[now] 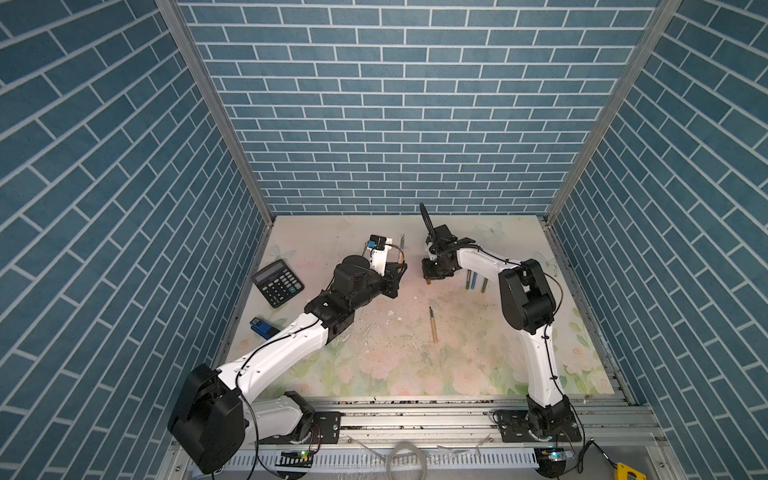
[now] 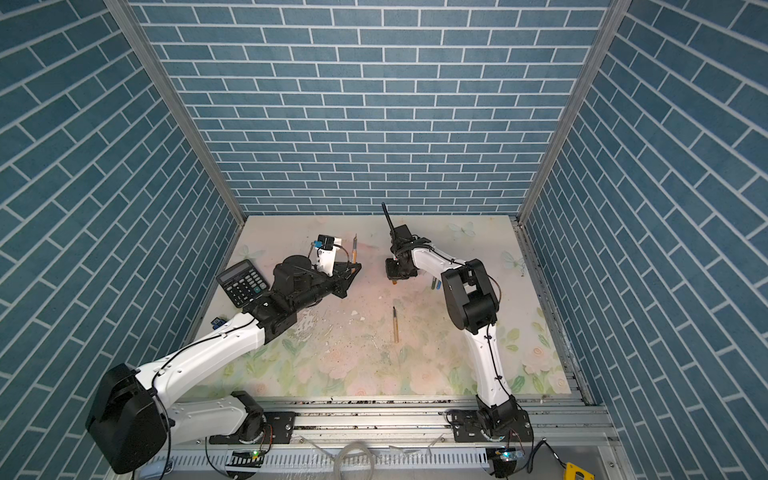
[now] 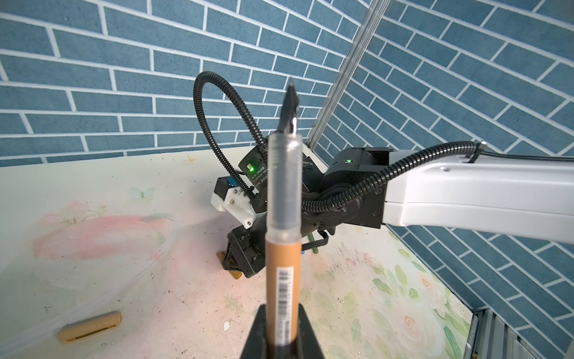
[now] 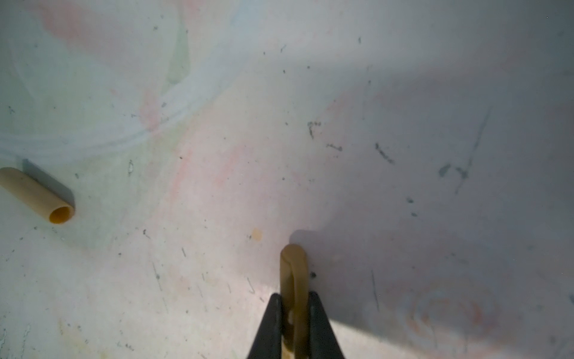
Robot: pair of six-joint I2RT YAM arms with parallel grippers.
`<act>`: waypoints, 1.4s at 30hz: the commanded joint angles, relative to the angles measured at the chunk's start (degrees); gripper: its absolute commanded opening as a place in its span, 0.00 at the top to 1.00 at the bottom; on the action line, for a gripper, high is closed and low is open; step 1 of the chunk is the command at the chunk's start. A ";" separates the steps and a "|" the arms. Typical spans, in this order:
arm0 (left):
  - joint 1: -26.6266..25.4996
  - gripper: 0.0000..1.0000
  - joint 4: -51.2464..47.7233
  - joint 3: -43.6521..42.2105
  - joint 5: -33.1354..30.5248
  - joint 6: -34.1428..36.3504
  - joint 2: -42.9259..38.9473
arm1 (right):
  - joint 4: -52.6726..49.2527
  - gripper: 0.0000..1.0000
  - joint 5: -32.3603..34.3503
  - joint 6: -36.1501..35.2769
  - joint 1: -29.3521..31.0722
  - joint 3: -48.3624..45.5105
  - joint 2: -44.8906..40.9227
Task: Insert the pens into the pen caps
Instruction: 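Lift the tan cap with the right gripper toward the upright orange pen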
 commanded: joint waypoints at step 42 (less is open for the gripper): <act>-0.25 1.00 9.86 -1.03 9.54 -1.70 3.66 | 65.39 0.95 -5.01 13.87 6.01 -34.34 -47.69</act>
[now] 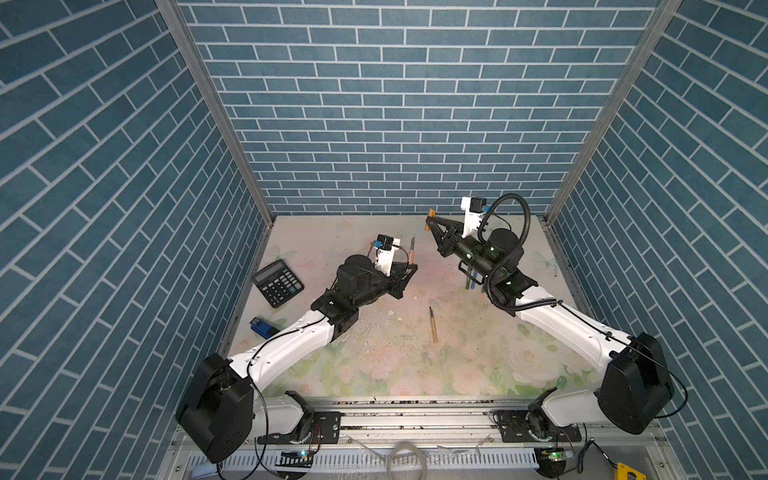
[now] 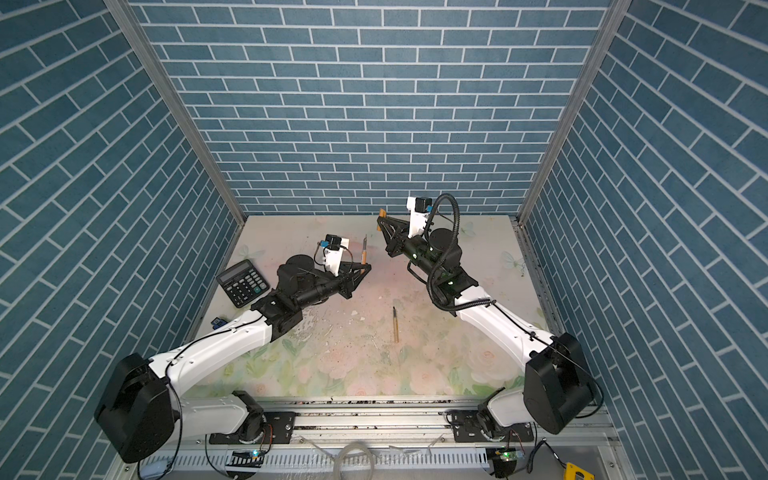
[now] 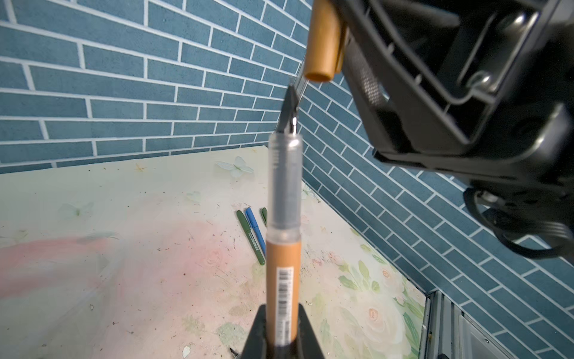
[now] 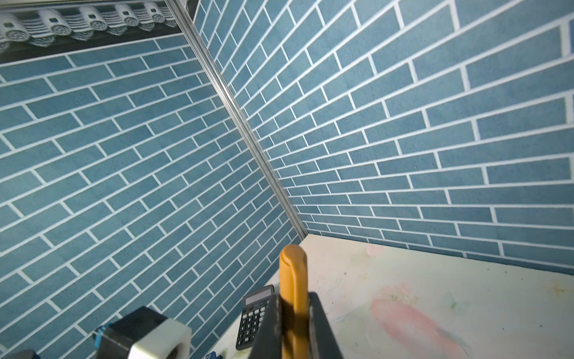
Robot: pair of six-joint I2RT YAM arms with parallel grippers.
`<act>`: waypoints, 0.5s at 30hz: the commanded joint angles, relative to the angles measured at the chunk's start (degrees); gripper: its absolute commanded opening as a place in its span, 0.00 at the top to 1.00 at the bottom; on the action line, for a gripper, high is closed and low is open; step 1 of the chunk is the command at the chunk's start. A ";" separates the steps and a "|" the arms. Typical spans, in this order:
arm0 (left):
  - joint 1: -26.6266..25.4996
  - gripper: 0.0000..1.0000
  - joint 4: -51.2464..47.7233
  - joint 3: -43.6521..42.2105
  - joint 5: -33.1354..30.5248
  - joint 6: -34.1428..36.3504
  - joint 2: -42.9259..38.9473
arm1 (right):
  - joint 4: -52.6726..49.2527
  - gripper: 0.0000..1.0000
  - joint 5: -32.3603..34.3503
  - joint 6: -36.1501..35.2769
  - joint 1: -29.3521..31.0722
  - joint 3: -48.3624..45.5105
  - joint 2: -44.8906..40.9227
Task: Insert the pens into the pen caps
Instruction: 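Lift the tan cap with the right gripper toward the upright orange pen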
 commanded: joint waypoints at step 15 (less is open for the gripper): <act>-0.27 1.00 1.99 -0.26 1.74 -0.45 0.35 | 1.95 0.97 -3.29 6.47 2.21 2.34 2.19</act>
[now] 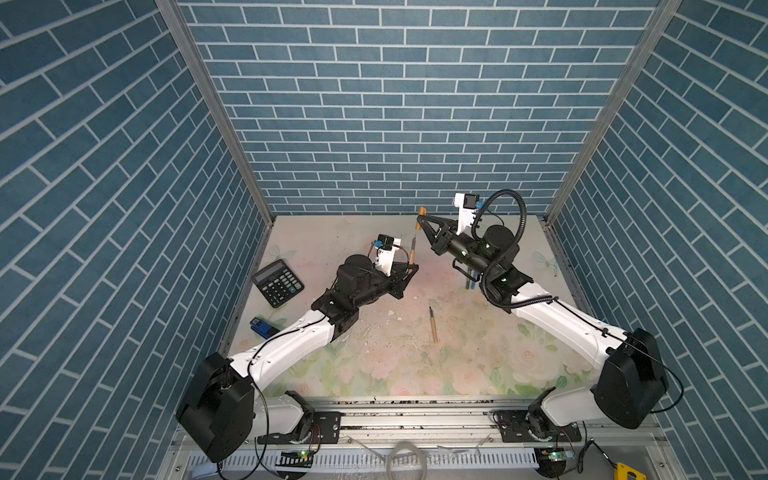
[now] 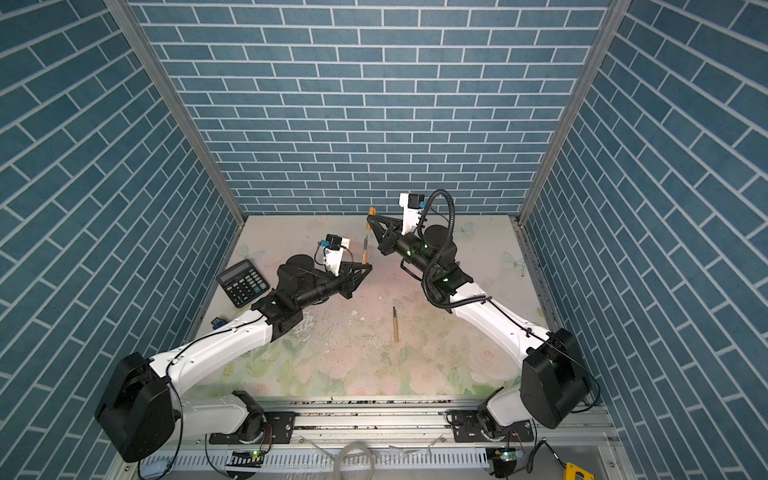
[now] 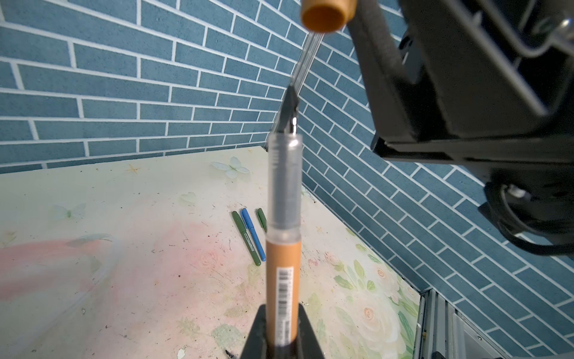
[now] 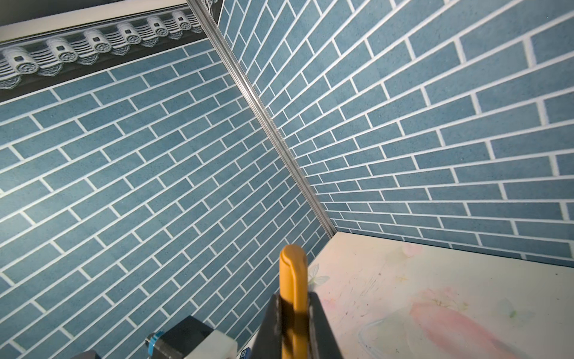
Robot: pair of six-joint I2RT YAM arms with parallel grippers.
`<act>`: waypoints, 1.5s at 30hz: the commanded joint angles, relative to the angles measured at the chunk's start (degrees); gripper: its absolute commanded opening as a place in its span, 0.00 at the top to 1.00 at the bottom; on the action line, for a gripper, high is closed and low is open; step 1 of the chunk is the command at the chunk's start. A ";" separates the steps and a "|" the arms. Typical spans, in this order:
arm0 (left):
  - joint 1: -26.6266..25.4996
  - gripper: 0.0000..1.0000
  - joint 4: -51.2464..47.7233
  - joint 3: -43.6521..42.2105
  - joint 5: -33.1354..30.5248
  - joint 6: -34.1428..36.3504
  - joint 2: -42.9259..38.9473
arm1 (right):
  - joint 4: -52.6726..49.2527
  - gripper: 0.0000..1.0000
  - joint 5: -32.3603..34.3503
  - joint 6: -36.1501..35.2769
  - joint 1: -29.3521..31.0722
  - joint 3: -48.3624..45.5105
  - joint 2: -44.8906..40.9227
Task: Insert the pens into the pen caps
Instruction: 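Lift the tan cap with the right gripper toward the upright orange pen, then lower the tan cap onto the orange pen's top with the right gripper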
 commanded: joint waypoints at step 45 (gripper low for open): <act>-0.25 1.00 0.65 -0.67 -1.38 0.94 -1.32 | -0.23 0.97 -3.90 6.25 2.45 -5.35 -0.36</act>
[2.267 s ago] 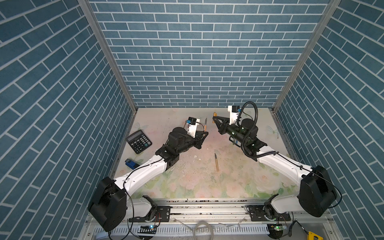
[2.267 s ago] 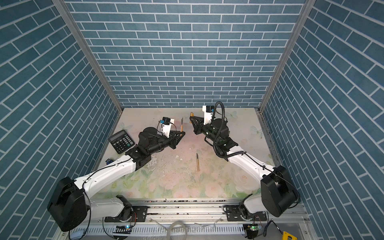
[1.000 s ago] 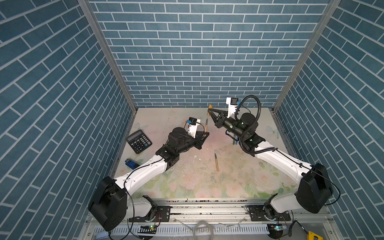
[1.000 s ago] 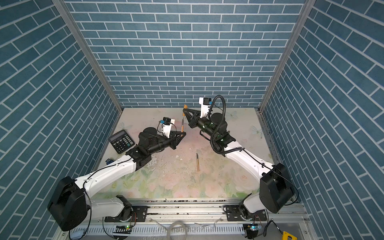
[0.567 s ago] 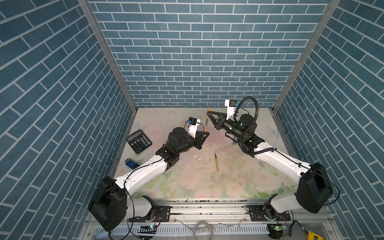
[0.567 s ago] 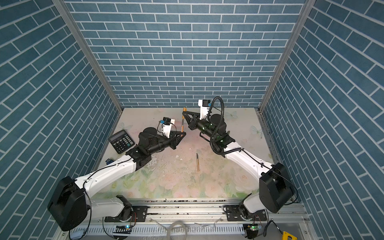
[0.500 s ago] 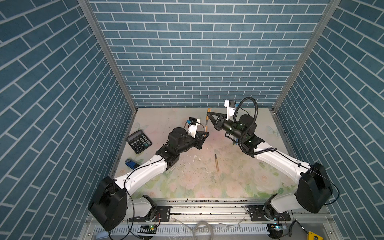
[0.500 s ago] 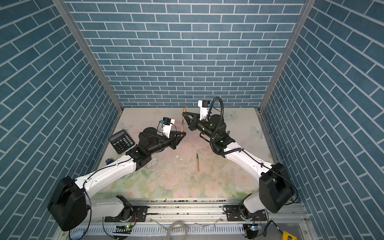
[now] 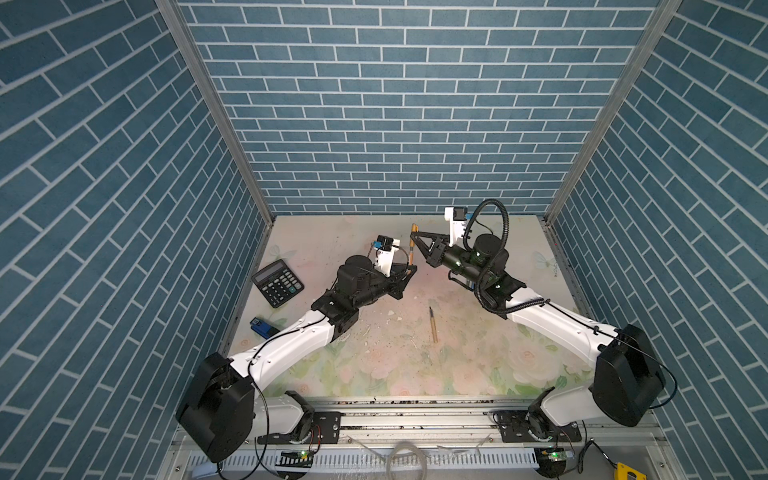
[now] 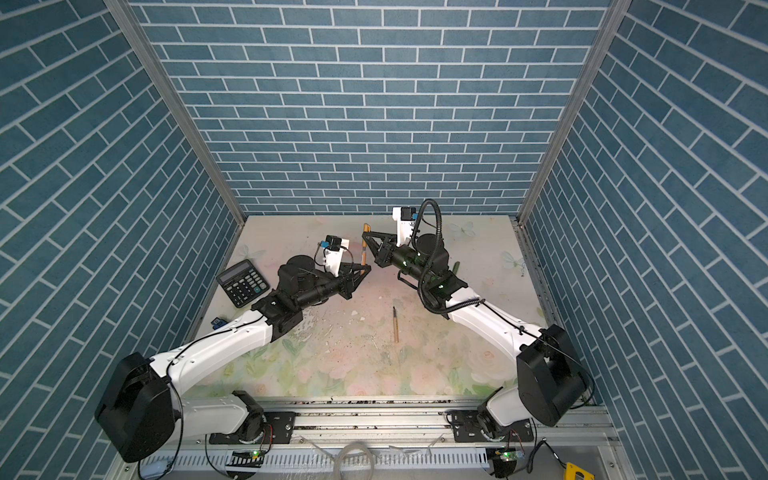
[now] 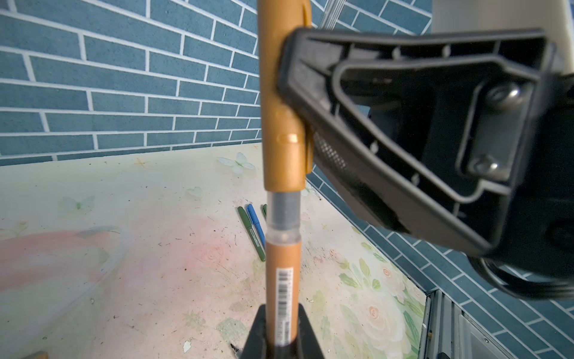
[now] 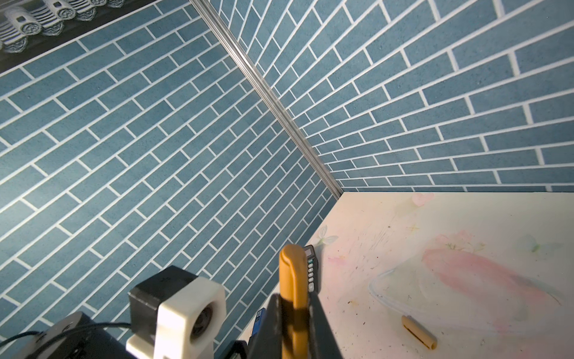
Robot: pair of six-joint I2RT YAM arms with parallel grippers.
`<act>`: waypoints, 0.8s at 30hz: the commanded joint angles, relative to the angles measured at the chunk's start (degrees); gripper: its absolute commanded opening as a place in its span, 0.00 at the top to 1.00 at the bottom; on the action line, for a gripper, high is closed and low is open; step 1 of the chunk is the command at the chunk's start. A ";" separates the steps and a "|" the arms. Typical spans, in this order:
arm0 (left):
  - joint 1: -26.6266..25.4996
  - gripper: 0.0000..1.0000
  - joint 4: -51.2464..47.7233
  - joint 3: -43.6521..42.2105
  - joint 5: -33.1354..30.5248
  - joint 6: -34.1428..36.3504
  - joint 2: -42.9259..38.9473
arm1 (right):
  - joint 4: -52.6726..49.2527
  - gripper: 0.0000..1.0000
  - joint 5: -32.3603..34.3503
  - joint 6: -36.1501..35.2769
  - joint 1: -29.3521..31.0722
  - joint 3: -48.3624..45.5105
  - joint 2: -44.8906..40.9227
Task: Insert the pens into the pen caps
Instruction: 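Lower the tan cap onto the orange pen's top with the right gripper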
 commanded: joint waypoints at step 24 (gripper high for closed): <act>0.28 1.00 2.58 -1.36 -1.78 1.36 -2.72 | -4.33 0.81 -5.04 -1.87 3.71 -4.28 -1.30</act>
